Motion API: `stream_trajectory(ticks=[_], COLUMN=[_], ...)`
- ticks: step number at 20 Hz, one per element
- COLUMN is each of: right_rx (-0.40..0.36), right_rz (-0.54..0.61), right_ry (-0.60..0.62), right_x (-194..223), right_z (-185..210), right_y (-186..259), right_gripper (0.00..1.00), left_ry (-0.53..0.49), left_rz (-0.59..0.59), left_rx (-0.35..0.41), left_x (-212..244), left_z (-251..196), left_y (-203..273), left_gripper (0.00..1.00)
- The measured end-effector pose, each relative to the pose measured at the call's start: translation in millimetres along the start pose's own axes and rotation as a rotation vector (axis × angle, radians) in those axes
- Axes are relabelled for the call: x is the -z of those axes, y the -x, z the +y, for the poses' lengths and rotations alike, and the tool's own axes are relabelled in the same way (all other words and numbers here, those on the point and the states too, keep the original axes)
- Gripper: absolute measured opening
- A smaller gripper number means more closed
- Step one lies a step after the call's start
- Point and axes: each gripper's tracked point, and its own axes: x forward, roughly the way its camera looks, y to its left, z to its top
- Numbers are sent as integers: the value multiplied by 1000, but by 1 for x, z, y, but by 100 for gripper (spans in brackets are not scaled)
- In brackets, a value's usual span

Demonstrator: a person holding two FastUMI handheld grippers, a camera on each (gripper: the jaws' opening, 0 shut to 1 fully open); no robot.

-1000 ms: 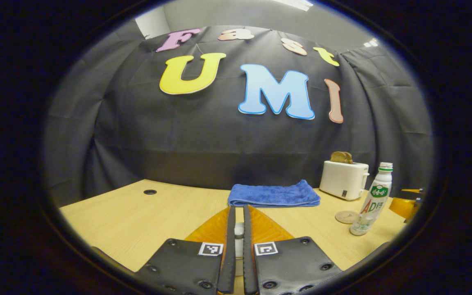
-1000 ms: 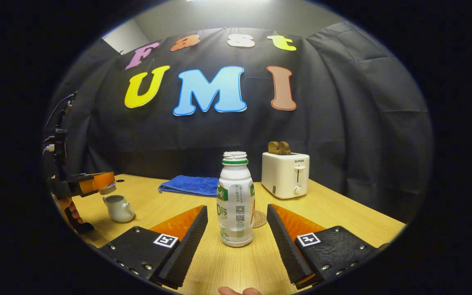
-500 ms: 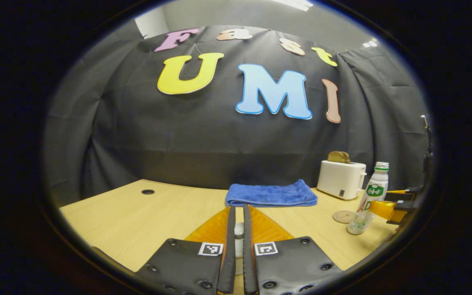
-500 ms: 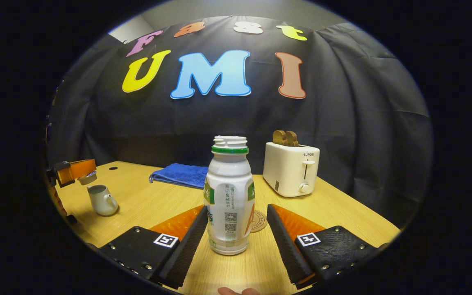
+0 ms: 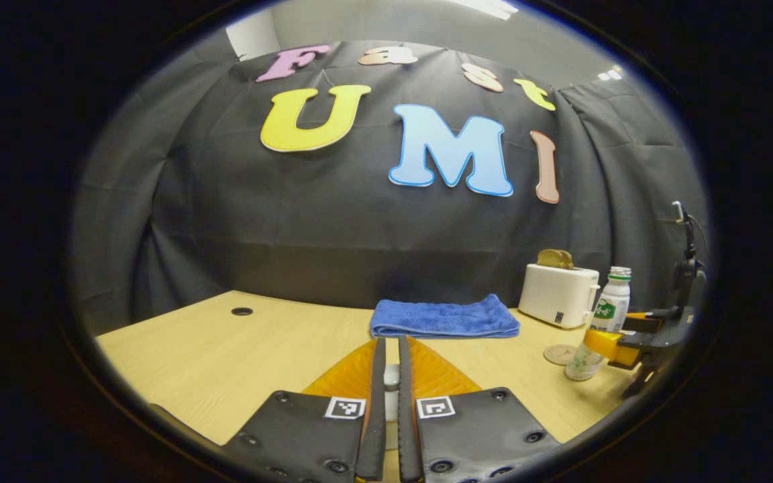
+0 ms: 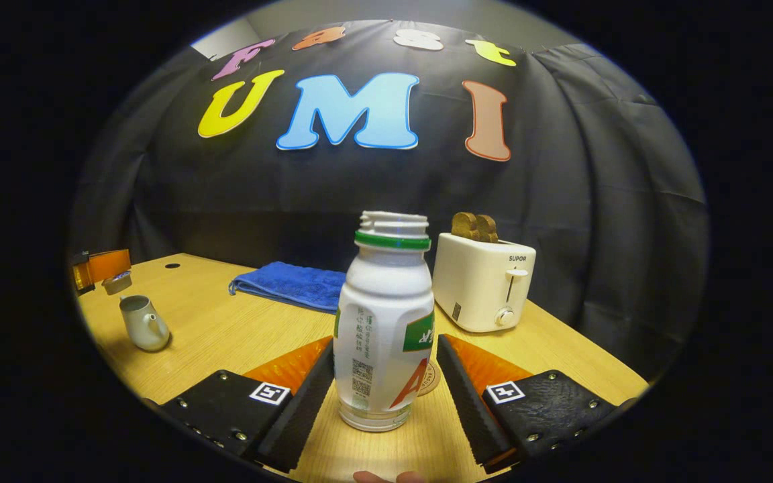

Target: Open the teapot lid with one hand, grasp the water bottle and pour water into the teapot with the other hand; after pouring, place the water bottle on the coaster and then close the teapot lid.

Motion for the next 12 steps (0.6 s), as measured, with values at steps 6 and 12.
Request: stream_trajectory(ticks=[6,12], right_rx=[-37,-22], right_rz=[-15,-55], right_ry=[21,99], right_x=[-1,-22], right_z=[9,8], right_y=[-5,6], right_gripper=[77,70], left_ry=[4,22], left_rz=[-6,-23], left_rx=[-6,-7], left_x=[-2,-9], left_z=[2,7], left_y=[2,7], left_gripper=[18,18])
